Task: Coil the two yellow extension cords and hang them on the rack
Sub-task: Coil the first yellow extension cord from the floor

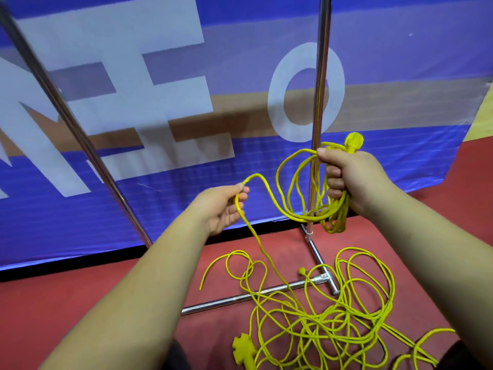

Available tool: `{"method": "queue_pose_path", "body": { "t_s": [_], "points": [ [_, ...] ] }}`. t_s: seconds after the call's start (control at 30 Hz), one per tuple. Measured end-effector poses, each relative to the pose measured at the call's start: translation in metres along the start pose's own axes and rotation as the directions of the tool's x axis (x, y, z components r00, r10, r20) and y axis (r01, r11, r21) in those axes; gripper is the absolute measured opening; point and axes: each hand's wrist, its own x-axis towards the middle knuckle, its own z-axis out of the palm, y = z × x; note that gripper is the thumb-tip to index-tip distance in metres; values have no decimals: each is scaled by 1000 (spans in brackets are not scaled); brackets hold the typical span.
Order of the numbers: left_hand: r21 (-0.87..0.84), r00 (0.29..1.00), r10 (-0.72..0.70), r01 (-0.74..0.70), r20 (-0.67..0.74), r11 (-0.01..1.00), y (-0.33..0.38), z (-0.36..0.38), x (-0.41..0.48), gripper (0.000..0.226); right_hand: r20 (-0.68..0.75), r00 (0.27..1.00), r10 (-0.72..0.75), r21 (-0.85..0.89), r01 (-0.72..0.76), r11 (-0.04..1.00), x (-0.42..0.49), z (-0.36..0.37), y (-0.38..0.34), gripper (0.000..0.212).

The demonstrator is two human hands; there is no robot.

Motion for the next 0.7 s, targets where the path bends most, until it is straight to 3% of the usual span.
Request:
{"method": "queue_pose_path", "body": {
  "t_s": [0.2,0.27,0.37,0.47,0.57,0.7],
  "points": [
    [-230,907,387,-346,165,909,48,-16,-45,22,-3,1000,-26,-85,26,996,-1,17,13,31],
    [-97,848,485,-476,213,874,48,-20,-50,23,-10,1000,-15,-76,14,997,-1,23,16,31],
    [239,800,574,-601,176,763,38,-26,-49,32,-7,1000,4,-97,-4,995,-3,31,22,37],
    [520,864,499,-459,70,721,31,-35,-44,47,13,1000,8,-202,-5,979,-7,39,29,46],
    [509,973,227,-174,-45,843,18,-48,-31,64,12,1000,-1,-261,4,965,-9,45,33,48],
    [526,988,-16,95,-153,845,-5,-59,-18,9,15,1000,12,-314,-7,949,-13,51,36,49]
  ]
}}
